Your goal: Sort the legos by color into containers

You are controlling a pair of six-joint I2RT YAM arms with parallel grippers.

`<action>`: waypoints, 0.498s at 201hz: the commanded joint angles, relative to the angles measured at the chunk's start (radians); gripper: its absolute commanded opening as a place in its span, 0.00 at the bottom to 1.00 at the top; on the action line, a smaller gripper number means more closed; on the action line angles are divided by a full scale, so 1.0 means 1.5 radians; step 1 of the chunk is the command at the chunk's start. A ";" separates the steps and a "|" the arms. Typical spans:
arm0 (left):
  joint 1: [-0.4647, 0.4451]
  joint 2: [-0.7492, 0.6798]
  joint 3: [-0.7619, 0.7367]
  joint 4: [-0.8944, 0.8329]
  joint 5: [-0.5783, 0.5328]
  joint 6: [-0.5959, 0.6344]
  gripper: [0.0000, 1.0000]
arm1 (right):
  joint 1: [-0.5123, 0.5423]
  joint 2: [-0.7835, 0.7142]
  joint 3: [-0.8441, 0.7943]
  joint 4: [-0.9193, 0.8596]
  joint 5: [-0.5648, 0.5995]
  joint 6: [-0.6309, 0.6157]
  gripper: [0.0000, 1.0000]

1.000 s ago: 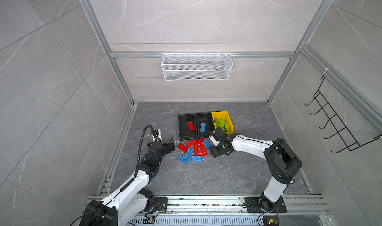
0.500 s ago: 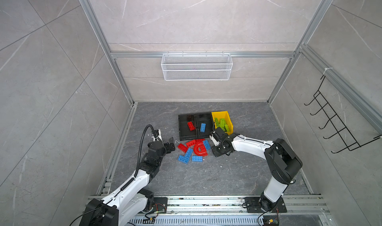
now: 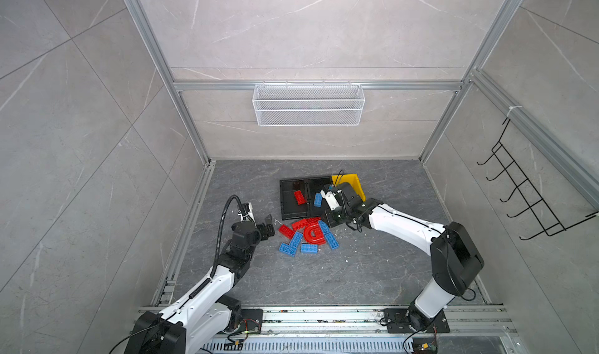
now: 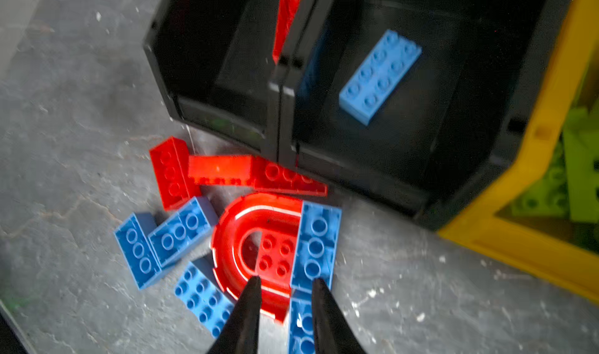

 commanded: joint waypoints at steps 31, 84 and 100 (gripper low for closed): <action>0.001 -0.012 0.017 0.014 -0.009 -0.008 1.00 | -0.045 0.124 0.153 -0.012 -0.009 -0.025 0.30; 0.002 -0.012 0.015 0.017 -0.008 -0.008 1.00 | -0.034 0.050 0.063 -0.100 0.029 -0.085 0.64; 0.002 -0.009 0.015 0.017 -0.006 -0.009 1.00 | -0.028 0.023 0.015 -0.116 0.030 -0.090 0.66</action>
